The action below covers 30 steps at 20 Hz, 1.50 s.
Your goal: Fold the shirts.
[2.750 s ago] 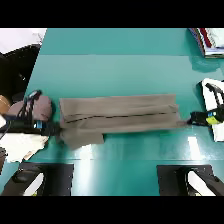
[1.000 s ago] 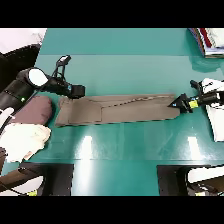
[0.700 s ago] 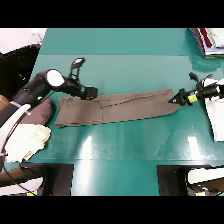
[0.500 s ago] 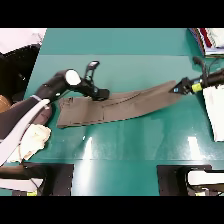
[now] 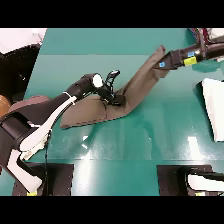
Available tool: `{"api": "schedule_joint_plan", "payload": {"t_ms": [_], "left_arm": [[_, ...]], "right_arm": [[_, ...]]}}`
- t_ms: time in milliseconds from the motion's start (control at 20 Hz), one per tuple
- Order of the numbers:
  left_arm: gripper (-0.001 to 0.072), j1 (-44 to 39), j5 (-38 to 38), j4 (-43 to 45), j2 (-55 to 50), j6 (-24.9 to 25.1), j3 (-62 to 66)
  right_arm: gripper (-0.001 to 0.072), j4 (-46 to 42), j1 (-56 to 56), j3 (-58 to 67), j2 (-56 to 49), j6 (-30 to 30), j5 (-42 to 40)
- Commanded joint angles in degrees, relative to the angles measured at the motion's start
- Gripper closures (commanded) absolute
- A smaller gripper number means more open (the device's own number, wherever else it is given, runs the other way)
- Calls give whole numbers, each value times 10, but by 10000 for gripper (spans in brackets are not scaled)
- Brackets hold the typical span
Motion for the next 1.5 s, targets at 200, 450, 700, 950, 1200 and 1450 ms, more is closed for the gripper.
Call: {"api": "schedule_joint_plan", "payload": {"t_ms": [200,450,700,950,1200,1450], "left_arm": [[684,25,-44,-1,-2,1,30],[683,126,-103,110,129,5,32],[683,269,-122,204,286,20,32],[683,367,-130,215,368,20,32],[683,380,-168,207,372,20,31],[683,380,-176,184,372,20,31]], "right_arm": [[698,9,96,71,-42,8,-3],[698,10,161,90,-63,8,-48],[695,10,306,90,-128,8,-191],[134,8,418,91,-226,-1,-300],[196,-66,359,51,-196,11,-187],[195,-113,207,-160,-96,42,-183]]}}
